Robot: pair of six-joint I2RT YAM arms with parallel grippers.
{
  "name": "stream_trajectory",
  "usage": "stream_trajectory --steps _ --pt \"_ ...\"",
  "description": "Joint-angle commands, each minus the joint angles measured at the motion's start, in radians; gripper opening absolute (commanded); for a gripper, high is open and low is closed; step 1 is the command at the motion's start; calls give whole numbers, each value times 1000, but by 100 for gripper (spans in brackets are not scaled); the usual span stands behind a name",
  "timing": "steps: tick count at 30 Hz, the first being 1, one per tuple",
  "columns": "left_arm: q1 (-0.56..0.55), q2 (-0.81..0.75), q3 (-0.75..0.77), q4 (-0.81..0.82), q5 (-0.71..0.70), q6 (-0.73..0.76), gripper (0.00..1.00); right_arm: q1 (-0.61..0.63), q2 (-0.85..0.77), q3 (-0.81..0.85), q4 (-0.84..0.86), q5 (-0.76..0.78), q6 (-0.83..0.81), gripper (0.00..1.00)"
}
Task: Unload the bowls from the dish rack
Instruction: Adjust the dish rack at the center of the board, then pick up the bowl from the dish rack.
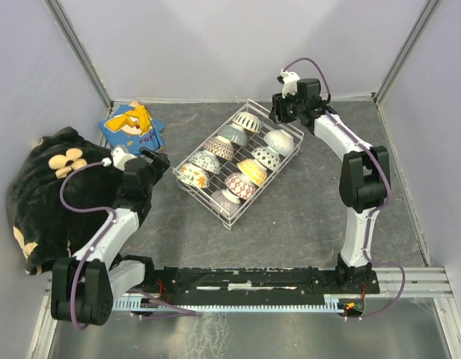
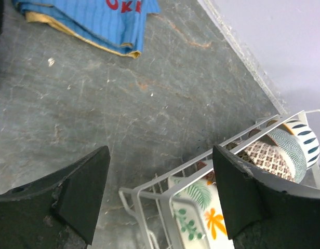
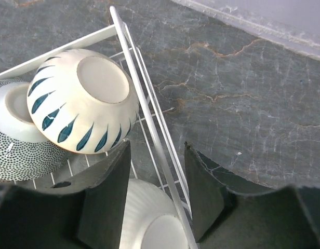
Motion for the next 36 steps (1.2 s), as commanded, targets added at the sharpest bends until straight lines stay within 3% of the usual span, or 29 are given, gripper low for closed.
stream_trajectory --steps 1,4,11,16,24,36 --pt "32 71 112 112 109 29 88 6 -121 -29 129 42 50 57" --pt "48 119 165 125 143 35 91 6 -162 -50 152 45 70 66" --pt "61 237 296 137 238 47 95 36 -260 -130 176 32 106 76" --pt "61 282 377 121 298 41 99 139 -317 -189 151 181 10 100" --pt "50 279 416 103 404 55 99 259 -325 -243 133 366 -96 99" --pt "37 243 415 49 408 97 99 350 -225 -165 70 561 -222 97"
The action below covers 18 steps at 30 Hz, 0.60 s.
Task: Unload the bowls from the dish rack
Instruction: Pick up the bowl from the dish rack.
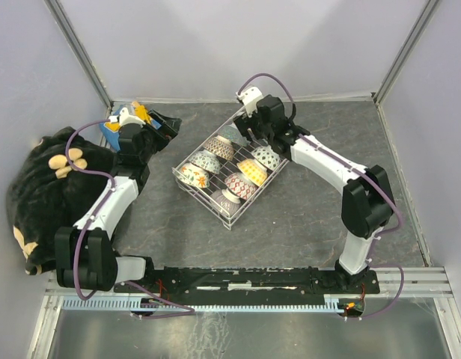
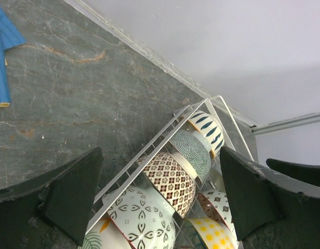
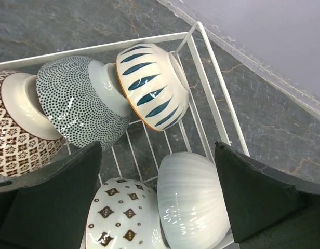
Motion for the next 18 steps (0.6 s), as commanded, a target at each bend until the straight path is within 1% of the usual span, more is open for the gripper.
stream_trajectory --steps 1,6,12,18 --pt "-1 -21 47 -16 38 47 99 15 42 69 -5 79 -64 97" --pt "-3 -36 64 -40 28 31 99 15 82 93 -14 93 -78 97" --pt "-2 -44 109 -79 48 -6 99 15 123 122 -14 120 -96 97" --pt "-2 -39 153 -117 41 -1 99 15 183 178 -31 159 -115 97"
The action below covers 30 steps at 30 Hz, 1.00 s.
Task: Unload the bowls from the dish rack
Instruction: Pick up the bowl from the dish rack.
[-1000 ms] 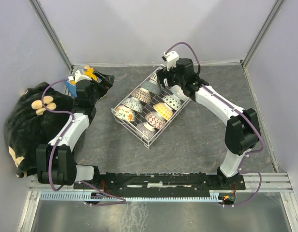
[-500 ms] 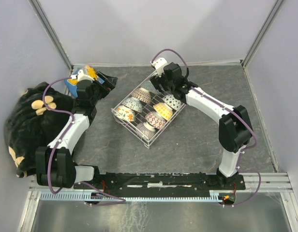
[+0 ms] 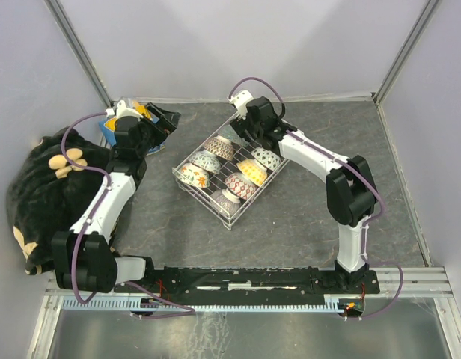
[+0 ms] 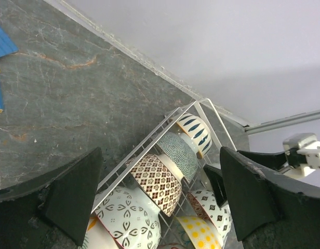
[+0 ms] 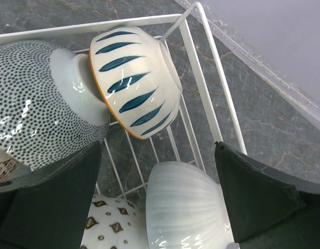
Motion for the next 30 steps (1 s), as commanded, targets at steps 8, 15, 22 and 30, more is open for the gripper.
stream_trajectory --steps 8,15,22,30 --pt "-7 33 91 -24 40 -33 99 1 96 95 15 83 -26 95" --pt "-10 40 109 -42 67 -34 99 1 111 100 23 91 -21 95" --pt "-9 54 111 -50 62 -30 99 0 128 112 31 88 -22 94" --pt "-7 37 109 -59 61 -20 99 2 134 110 60 87 -22 91"
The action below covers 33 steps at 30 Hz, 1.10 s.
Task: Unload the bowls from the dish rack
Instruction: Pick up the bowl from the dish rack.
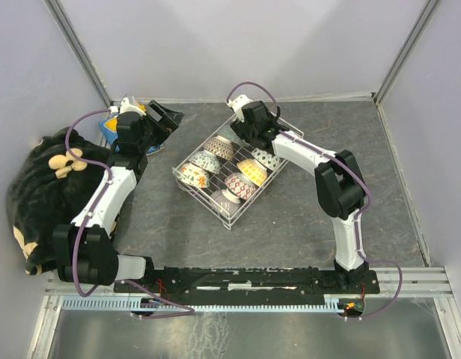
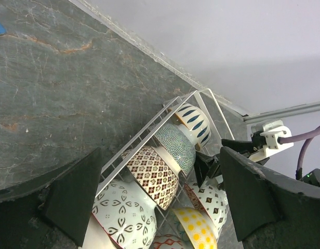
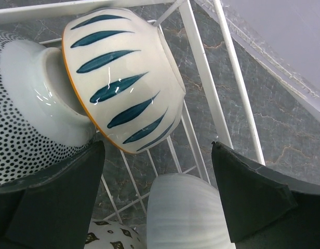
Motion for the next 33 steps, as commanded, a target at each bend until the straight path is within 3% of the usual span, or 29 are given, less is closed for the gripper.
stream_trajectory --steps 1,16,33 --pt "-5 -14 41 23 21 -4 99 3 9 43 58 5 -6 91" --pt "-6 -63 1 53 26 -14 99 3 33 45 134 41 -25 77" --pt "-6 -36 -75 130 35 -21 99 3 -7 6 189 58 -26 74"
